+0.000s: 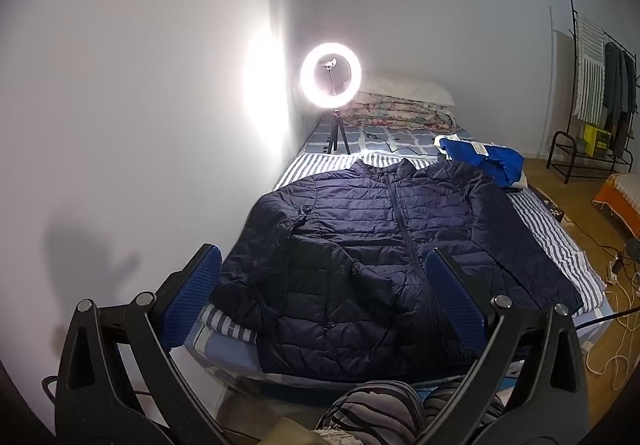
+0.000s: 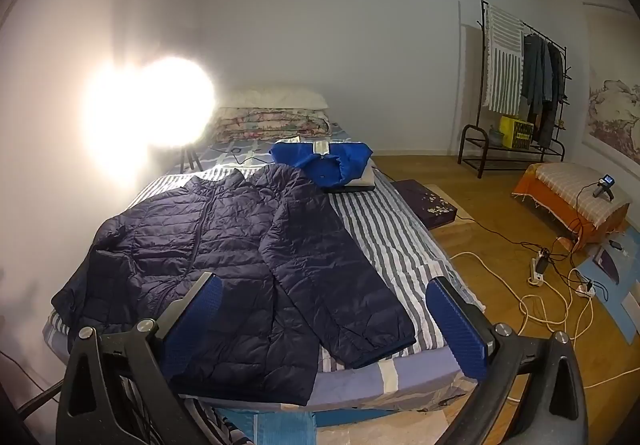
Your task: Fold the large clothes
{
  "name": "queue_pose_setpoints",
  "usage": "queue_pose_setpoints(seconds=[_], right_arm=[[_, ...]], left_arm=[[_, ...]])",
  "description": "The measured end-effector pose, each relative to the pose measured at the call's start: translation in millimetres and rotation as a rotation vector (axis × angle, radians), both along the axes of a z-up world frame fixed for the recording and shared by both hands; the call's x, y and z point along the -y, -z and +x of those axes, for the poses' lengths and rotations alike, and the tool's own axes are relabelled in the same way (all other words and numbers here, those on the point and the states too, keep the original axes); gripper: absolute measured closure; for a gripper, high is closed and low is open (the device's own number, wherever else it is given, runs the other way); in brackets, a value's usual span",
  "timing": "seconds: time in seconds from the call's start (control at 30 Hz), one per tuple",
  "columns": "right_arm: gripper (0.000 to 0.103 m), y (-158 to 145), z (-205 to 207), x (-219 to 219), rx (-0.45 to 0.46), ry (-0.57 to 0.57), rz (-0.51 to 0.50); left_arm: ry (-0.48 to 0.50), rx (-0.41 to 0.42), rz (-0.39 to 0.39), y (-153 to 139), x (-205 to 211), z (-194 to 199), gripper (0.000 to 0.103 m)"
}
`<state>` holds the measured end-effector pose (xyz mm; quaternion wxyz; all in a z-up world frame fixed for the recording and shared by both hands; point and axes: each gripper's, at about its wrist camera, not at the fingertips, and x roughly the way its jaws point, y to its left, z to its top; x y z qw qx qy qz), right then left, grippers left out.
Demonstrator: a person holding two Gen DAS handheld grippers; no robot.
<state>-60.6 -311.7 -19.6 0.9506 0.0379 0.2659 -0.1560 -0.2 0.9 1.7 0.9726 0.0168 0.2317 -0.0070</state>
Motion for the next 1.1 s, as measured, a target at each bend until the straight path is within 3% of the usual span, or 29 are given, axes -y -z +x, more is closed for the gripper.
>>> queue_pose_setpoints(seconds=[1.1], right_arm=[[0.0,-2.1,-0.1,-1.3,0.001,0.003,-0.004]], left_arm=[[-0.002,0.012,-0.003,-2.8,-2.2,-3.8,0.0]])
